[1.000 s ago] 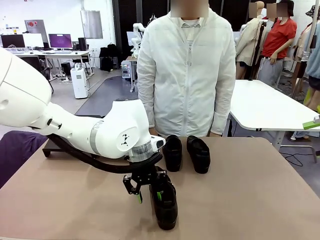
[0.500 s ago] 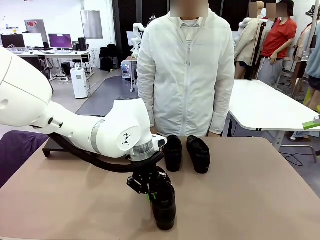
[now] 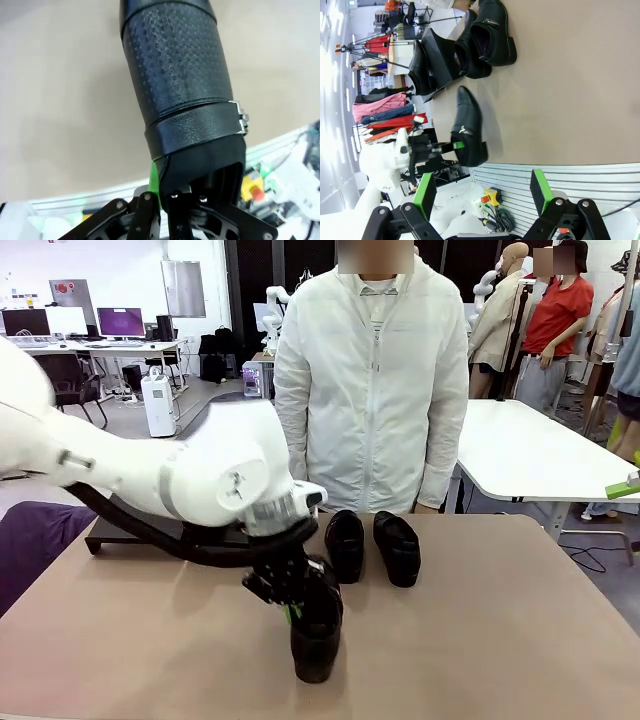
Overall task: Organize the shoes by placing them on the stand.
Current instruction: Place the Shoe from the middle of the table onto the Shoes Stand.
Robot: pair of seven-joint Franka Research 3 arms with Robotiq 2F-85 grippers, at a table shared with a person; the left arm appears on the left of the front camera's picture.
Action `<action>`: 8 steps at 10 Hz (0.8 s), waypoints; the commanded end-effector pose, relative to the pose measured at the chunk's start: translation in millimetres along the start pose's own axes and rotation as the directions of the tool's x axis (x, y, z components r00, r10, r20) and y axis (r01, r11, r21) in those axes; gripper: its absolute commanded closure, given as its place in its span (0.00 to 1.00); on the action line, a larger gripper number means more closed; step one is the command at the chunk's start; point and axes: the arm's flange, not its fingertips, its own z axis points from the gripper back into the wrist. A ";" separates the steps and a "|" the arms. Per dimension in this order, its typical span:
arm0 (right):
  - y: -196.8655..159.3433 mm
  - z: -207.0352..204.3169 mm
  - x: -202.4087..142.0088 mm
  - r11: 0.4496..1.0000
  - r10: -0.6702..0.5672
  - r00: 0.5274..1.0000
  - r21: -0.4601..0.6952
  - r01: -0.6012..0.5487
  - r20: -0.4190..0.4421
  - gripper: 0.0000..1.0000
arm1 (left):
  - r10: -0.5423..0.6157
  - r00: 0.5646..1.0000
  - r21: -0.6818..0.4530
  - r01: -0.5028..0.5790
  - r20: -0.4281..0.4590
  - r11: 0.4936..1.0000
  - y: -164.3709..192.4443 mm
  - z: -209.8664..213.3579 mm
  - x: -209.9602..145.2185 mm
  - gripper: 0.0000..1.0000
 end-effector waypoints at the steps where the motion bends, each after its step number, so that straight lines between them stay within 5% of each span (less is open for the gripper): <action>1: -0.3 1.2 1.5 1.000 0.017 1.000 0.024 -0.017 0.004 0.00 | -0.084 0.984 0.049 0.078 0.154 0.996 34.1 70.5 -45.7 1.00; 4: -0.3 1.2 1.5 1.000 0.017 1.000 0.024 -0.017 0.004 0.00 | -0.368 0.899 0.261 0.306 0.238 0.916 82.5 121.5 -87.9 1.00; 6: -0.3 1.2 1.5 1.000 0.017 1.000 0.024 -0.017 0.004 0.00 | -0.174 0.874 0.138 0.124 0.454 0.983 115.0 134.2 -87.8 1.00; 7: -0.3 1.2 1.5 1.000 0.017 1.000 0.024 -0.017 0.004 0.00 | -0.303 0.923 0.242 0.246 0.236 0.938 76.2 131.2 -90.9 1.00; 8: -0.3 1.2 1.5 1.000 0.017 1.000 0.024 -0.017 0.004 0.00 | -0.303 0.923 0.242 0.246 0.236 0.938 76.2 131.2 -90.9 1.00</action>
